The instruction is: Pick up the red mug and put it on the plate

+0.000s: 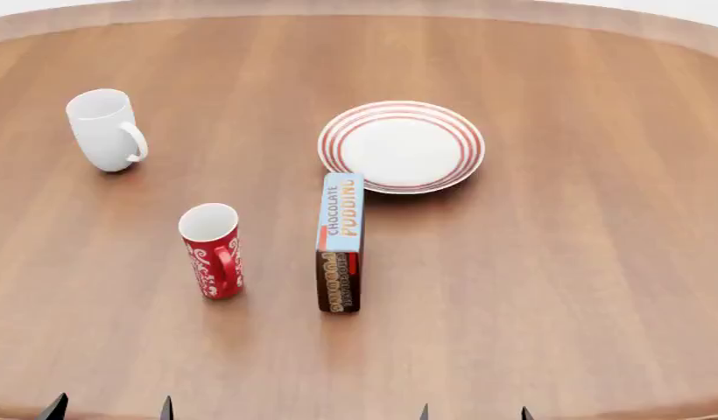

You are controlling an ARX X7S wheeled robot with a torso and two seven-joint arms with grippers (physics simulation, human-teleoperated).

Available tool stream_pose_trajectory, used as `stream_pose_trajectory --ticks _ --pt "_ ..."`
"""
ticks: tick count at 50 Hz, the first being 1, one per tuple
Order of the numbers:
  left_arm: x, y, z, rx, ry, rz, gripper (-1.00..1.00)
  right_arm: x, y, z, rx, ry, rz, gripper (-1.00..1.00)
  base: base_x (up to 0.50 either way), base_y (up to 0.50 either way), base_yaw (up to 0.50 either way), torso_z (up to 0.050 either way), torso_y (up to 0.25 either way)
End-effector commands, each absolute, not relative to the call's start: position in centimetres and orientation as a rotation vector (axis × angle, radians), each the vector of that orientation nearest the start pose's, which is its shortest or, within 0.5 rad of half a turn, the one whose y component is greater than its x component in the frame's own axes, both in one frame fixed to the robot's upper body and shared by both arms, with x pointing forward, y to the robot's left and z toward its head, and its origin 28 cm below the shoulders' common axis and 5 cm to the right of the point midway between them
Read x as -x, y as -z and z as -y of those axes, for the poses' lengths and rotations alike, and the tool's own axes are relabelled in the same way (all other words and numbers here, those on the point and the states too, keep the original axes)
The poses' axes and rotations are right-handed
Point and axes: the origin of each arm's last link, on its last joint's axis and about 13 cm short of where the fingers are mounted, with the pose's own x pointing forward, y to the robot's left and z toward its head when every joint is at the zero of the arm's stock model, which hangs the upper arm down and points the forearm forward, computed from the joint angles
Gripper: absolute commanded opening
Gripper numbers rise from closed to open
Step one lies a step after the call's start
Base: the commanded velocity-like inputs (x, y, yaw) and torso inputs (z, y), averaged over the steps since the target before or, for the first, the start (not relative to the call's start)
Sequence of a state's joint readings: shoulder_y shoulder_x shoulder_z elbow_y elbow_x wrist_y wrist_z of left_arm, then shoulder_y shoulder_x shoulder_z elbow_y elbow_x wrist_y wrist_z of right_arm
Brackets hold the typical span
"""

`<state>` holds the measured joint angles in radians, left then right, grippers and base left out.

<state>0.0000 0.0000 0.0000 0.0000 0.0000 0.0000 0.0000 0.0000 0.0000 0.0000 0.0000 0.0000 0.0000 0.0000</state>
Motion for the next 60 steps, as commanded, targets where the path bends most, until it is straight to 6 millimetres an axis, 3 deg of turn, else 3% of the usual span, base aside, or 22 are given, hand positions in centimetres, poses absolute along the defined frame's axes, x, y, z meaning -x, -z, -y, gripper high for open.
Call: stream_pose_trajectory --ticks 1,19,60 --pt "-21.05 -1.3 -20.56 -0.01 0.003 0.0 1.0 -20.97 -1.32 9.57 -0.007 -0.018 0.007 1.0 0.0 0.0 0.0 0.0 0.0" --pt "-21.08 -1.3 -20.56 -0.016 0.011 0.014 1.0 -20.88 -1.27 9.5 -0.009 -0.05 -0.004 1.0 0.0 0.0 0.0 0.0 0.0" --pt "-21.78 -1.18 -20.57 -0.021 0.015 0.393 1.0 -20.71 -1.24 9.53 -0.029 -0.055 0.006 1.0 0.0 0.0 0.0 0.0 0.0"
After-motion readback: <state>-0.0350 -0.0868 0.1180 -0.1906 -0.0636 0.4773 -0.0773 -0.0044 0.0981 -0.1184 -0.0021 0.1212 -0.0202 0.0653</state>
